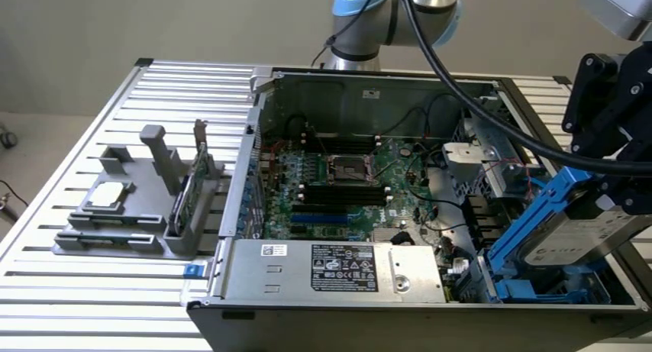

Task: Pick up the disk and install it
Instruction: 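Insert the disk into the insertion slot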

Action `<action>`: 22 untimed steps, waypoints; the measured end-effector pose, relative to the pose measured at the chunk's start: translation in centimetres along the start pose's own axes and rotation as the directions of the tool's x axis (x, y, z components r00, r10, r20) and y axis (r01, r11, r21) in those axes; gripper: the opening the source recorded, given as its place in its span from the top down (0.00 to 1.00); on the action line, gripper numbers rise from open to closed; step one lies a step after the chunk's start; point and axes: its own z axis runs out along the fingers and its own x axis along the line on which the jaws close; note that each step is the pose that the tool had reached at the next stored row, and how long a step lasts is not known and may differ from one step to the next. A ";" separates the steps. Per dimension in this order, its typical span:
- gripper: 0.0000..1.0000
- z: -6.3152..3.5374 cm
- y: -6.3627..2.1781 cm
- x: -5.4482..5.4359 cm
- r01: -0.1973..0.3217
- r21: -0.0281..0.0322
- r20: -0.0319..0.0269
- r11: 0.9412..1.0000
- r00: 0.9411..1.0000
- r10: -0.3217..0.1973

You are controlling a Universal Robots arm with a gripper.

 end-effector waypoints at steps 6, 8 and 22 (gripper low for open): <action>0.67 0.02 0.09 0.0 0.000 0.000 0.000 1.000 1.000 0.000; 0.67 0.07 0.09 0.0 0.000 0.000 0.000 1.000 1.000 0.000; 0.67 0.63 0.11 0.1 0.000 0.004 0.001 1.000 1.000 0.000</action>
